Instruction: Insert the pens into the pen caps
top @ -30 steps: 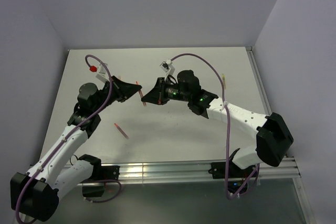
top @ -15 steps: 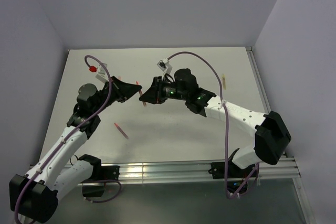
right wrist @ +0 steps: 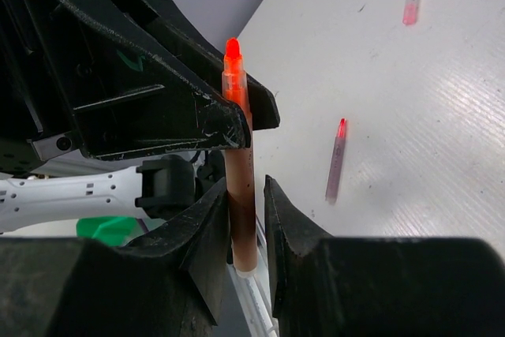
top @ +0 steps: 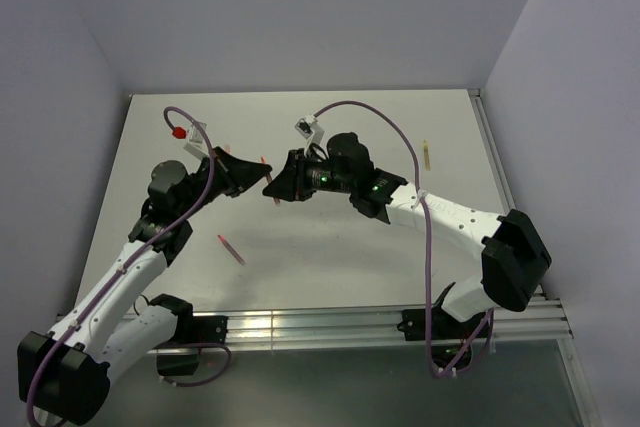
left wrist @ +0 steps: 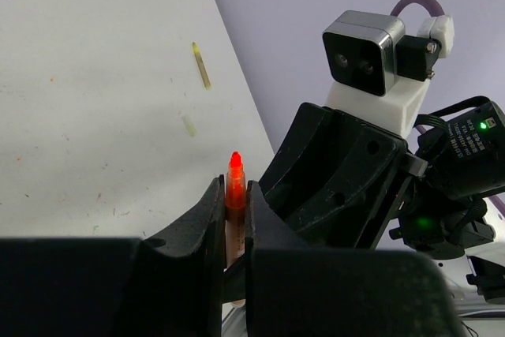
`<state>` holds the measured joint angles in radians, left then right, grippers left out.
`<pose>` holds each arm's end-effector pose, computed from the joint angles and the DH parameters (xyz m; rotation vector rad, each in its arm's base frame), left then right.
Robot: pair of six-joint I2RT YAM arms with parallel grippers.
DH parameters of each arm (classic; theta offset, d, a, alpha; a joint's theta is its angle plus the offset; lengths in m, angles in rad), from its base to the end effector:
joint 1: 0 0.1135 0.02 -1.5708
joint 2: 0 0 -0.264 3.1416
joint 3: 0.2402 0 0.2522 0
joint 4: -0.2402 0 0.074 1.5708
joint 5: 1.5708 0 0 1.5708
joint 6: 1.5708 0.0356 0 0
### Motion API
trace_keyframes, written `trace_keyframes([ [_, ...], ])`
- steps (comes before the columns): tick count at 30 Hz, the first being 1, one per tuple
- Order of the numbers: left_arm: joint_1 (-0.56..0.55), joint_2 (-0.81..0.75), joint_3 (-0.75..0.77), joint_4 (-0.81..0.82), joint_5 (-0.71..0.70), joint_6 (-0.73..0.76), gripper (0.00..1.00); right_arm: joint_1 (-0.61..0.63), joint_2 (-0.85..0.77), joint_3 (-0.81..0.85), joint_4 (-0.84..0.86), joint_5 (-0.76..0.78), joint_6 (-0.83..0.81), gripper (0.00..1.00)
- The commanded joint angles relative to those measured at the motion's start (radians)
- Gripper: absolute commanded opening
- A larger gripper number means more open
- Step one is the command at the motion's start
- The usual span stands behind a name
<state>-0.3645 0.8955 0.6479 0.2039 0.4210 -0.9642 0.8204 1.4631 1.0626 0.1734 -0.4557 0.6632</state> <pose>0.1943 -0.0897 0.3130 -0.1755 1.7829 -1.3311 0.2230 0.2622 0.3119 -0.5238 1.9615 1.4140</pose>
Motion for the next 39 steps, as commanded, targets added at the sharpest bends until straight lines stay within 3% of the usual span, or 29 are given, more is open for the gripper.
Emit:
trace_keyframes([
  [1,-0.01,-0.017,0.002,0.071,0.001,-0.01,0.0,0.008,0.013,0.051,-0.003,0.02,-0.02,0.3],
  [8,-0.014,-0.013,0.004,0.069,-0.004,-0.008,0.0,0.008,0.019,0.05,-0.008,0.026,-0.022,0.27],
  [13,-0.016,-0.007,0.004,0.068,-0.002,-0.007,0.0,0.008,0.019,0.05,-0.02,0.038,-0.025,0.01],
  [15,-0.017,-0.007,0.006,0.068,-0.004,0.001,0.01,0.008,0.014,0.046,-0.029,0.049,-0.027,0.0],
  [21,-0.017,-0.018,0.033,-0.015,-0.062,0.045,0.19,0.006,-0.044,0.02,-0.054,0.109,-0.03,0.0],
  [22,-0.017,-0.018,0.05,-0.035,-0.095,0.053,0.26,0.003,-0.065,0.017,-0.07,0.136,-0.033,0.0],
  [25,-0.016,-0.018,0.096,-0.135,-0.204,0.096,0.31,-0.021,-0.108,-0.015,-0.084,0.166,-0.027,0.0],
  [31,0.005,0.014,0.194,-0.282,-0.39,0.173,0.49,-0.105,-0.237,-0.102,-0.106,0.184,-0.039,0.0],
  [34,0.03,0.06,0.24,-0.319,-0.507,0.179,0.59,-0.153,-0.285,-0.139,-0.126,0.175,-0.054,0.0],
  [39,0.134,0.282,0.407,-0.408,-0.635,0.231,0.62,-0.201,-0.349,-0.203,-0.147,0.169,-0.079,0.0],
])
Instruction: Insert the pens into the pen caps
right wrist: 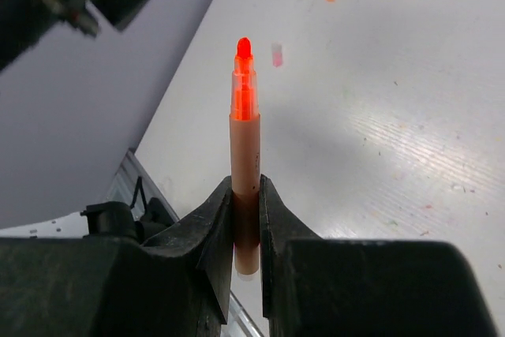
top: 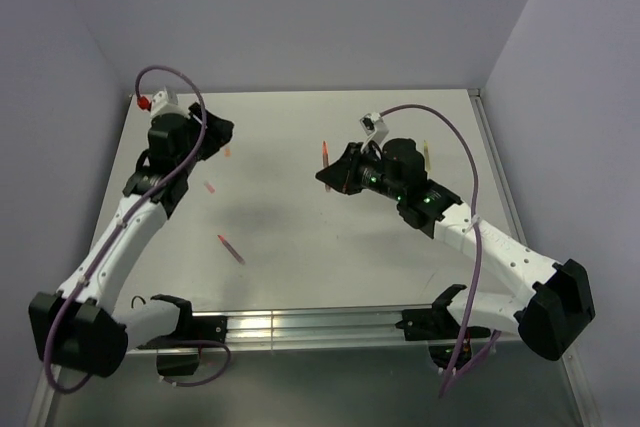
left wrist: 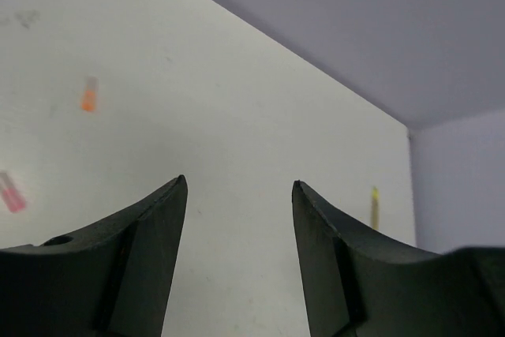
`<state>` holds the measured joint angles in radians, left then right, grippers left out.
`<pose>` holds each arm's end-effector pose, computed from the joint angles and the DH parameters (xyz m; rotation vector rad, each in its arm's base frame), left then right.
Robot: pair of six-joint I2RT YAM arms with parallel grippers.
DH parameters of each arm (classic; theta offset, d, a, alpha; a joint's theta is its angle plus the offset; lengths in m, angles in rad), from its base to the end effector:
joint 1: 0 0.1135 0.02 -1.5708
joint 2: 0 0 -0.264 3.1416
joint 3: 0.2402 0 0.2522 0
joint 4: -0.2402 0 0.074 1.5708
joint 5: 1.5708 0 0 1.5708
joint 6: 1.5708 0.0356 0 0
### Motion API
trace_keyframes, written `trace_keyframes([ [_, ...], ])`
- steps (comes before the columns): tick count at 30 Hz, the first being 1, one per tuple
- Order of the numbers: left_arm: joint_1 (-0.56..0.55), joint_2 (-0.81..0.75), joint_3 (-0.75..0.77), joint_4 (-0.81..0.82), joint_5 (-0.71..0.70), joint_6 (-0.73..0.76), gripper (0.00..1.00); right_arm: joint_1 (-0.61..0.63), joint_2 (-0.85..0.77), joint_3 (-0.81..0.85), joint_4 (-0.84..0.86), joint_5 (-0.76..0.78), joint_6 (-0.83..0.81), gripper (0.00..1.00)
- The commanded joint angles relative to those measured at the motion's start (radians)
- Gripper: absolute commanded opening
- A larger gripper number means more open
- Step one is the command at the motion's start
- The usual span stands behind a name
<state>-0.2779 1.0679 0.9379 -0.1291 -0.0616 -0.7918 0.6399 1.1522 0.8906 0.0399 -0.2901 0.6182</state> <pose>0.2403 -0.0663 0.3445 -0.5224 1.8123 -0.6896 0.2107 0.1696 0.3255 -0.2458 1.9227 1.1333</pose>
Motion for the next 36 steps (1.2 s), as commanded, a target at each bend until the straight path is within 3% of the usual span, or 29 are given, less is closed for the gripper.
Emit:
trace_keyframes([
  [1,0.055,0.157,0.145,-0.087,-0.167,0.074,0.61,-0.025,-0.046,-0.039,-0.015,-0.001,-0.035,0.0],
  [10,0.123,0.721,0.467,-0.182,-0.207,0.262,0.55,-0.068,-0.062,-0.114,0.005,-0.043,-0.049,0.0],
  [16,0.123,0.91,0.63,-0.239,-0.245,0.373,0.56,-0.094,-0.068,-0.14,0.018,-0.08,-0.046,0.0],
  [26,0.123,1.05,0.768,-0.288,-0.218,0.473,0.54,-0.109,-0.078,-0.148,0.023,-0.101,-0.046,0.0],
  [36,0.123,1.112,0.785,-0.323,-0.158,0.51,0.49,-0.126,-0.077,-0.165,0.034,-0.116,-0.043,0.0],
])
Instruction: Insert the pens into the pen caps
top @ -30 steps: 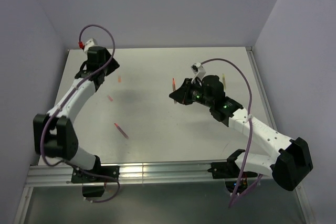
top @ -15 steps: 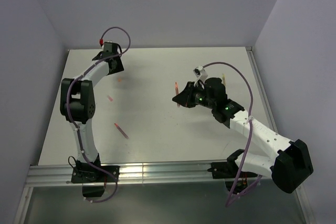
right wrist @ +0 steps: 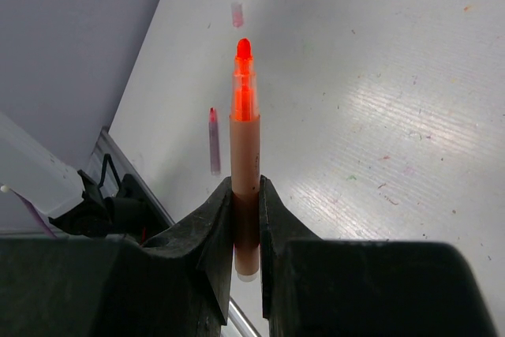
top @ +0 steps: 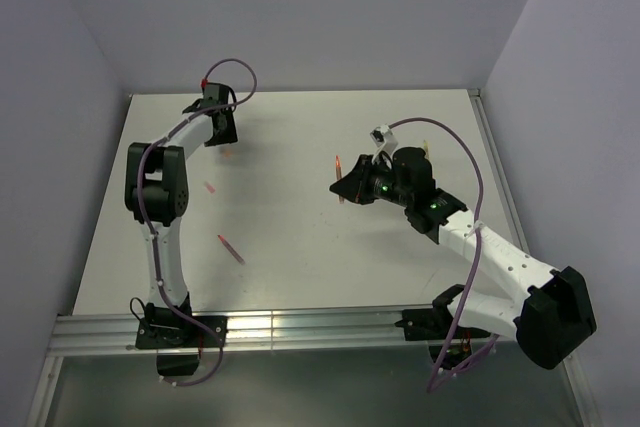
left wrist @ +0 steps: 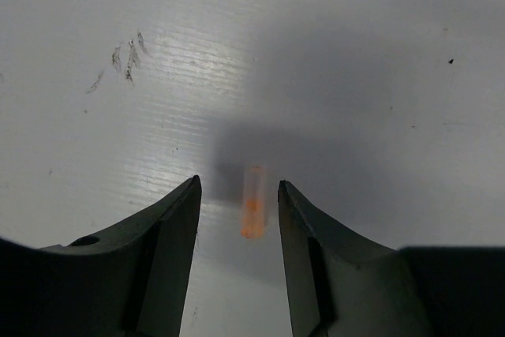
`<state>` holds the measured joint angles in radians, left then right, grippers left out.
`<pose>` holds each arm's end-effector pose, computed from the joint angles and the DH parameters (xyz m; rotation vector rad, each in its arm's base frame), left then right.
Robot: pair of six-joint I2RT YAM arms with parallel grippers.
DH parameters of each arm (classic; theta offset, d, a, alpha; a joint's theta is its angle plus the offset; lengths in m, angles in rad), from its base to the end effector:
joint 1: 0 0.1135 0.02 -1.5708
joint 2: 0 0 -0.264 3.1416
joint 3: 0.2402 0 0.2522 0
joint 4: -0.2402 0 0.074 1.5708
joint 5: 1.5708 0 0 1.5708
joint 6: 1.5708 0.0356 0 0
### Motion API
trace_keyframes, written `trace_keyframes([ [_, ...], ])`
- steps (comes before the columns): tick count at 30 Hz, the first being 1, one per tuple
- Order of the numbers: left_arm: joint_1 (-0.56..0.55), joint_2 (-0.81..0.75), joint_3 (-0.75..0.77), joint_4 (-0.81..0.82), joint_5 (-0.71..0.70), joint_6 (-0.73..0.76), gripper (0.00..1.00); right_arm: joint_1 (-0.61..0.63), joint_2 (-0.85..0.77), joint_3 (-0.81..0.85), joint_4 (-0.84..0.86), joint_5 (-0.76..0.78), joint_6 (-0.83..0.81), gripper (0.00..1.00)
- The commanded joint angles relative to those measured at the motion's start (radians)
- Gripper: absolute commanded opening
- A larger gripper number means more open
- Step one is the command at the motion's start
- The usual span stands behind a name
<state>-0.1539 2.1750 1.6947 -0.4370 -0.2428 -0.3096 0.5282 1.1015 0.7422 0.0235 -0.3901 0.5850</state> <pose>0.4766 -0.0653 0.1846 -0.2917 2.4359 0.1002 0.2108 0.1387 0.2838 -0.2264 2.0319 1.0992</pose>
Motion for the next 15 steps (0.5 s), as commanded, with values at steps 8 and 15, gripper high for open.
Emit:
trace_keyframes([
  [8,-0.001,0.031,0.042,-0.034,0.054,0.043,0.49,-0.027,-0.032,-0.026,0.055,-0.027,-0.01,0.0],
  [15,-0.001,0.06,0.088,-0.074,0.048,0.044,0.47,-0.034,-0.034,-0.03,0.061,-0.038,-0.008,0.0],
])
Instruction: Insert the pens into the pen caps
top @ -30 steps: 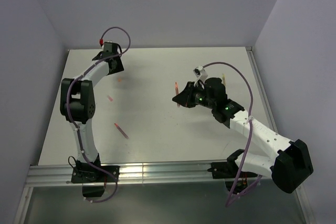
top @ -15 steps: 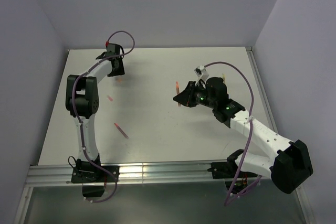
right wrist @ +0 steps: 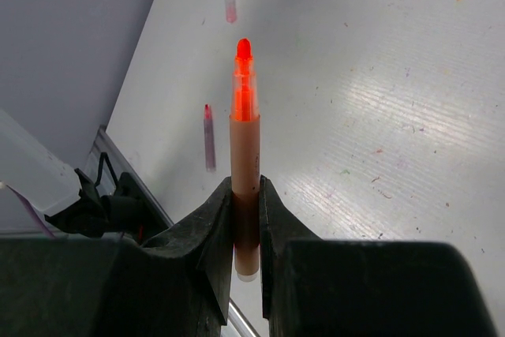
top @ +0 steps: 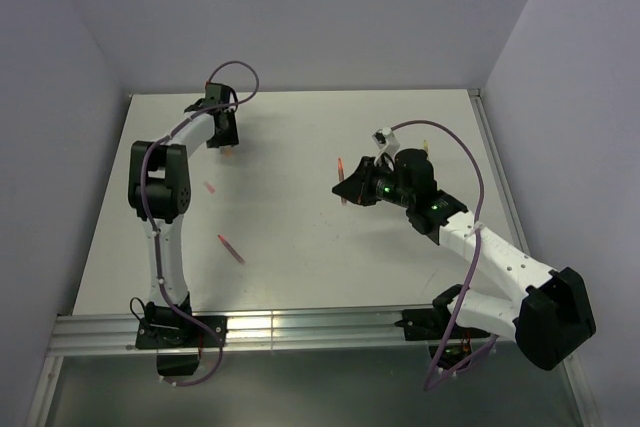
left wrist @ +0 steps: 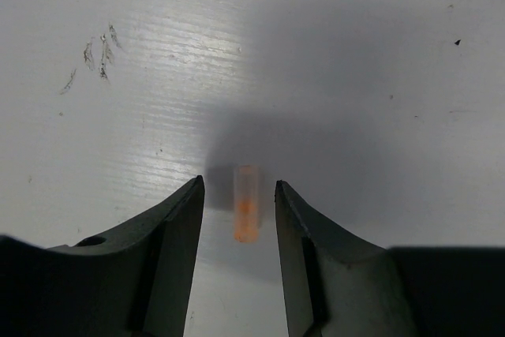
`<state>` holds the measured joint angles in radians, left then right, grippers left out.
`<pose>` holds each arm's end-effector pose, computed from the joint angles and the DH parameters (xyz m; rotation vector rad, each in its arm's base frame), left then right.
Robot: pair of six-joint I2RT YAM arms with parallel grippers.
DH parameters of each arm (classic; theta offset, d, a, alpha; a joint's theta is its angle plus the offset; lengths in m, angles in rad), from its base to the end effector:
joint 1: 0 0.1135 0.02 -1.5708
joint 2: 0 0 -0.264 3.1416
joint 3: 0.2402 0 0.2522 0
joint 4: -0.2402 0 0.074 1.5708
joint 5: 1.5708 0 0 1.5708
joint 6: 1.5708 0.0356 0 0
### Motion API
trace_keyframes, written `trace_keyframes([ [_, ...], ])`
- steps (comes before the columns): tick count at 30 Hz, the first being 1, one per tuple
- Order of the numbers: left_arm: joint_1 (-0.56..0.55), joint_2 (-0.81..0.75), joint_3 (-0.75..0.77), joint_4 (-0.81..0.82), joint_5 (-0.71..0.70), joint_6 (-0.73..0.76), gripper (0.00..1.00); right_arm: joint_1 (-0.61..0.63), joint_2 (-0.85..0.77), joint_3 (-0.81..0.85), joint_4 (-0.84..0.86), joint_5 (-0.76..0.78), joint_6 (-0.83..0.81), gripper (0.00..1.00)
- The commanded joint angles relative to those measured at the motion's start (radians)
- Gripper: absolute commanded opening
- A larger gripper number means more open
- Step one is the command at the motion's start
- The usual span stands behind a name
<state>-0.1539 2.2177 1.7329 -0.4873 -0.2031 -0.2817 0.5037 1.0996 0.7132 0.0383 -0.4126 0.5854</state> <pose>0.4805 -0.0673 0.1732 -0.2394 2.5039 0.0825 0.2120 0.1331 0.2756 -0.2150 2.0441 1.1025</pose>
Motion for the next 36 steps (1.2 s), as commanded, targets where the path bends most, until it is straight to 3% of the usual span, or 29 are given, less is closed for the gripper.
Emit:
trace_keyframes([
  [1,-0.001,0.02,0.059,-0.027,0.008,0.019,0.47,-0.01,-0.032,-0.004,0.046,-0.015,-0.01,0.0],
  [8,-0.001,0.053,0.099,-0.057,0.011,0.018,0.43,-0.017,-0.038,-0.009,0.046,-0.022,-0.01,0.0],
  [15,-0.001,0.072,0.117,-0.083,0.011,0.004,0.3,-0.021,-0.037,-0.009,0.046,-0.028,-0.01,0.0],
  [24,-0.001,0.074,0.096,-0.093,0.016,-0.013,0.31,-0.025,-0.032,-0.009,0.049,-0.031,-0.009,0.0],
  [28,-0.001,0.083,0.105,-0.105,0.025,-0.02,0.17,-0.025,-0.026,-0.009,0.051,-0.035,-0.009,0.0],
  [30,-0.001,0.088,0.108,-0.114,0.036,-0.03,0.0,-0.025,-0.024,-0.006,0.052,-0.038,-0.01,0.0],
  [36,-0.001,-0.056,0.053,-0.027,0.195,-0.137,0.0,-0.025,-0.007,0.009,0.052,-0.06,-0.025,0.0],
])
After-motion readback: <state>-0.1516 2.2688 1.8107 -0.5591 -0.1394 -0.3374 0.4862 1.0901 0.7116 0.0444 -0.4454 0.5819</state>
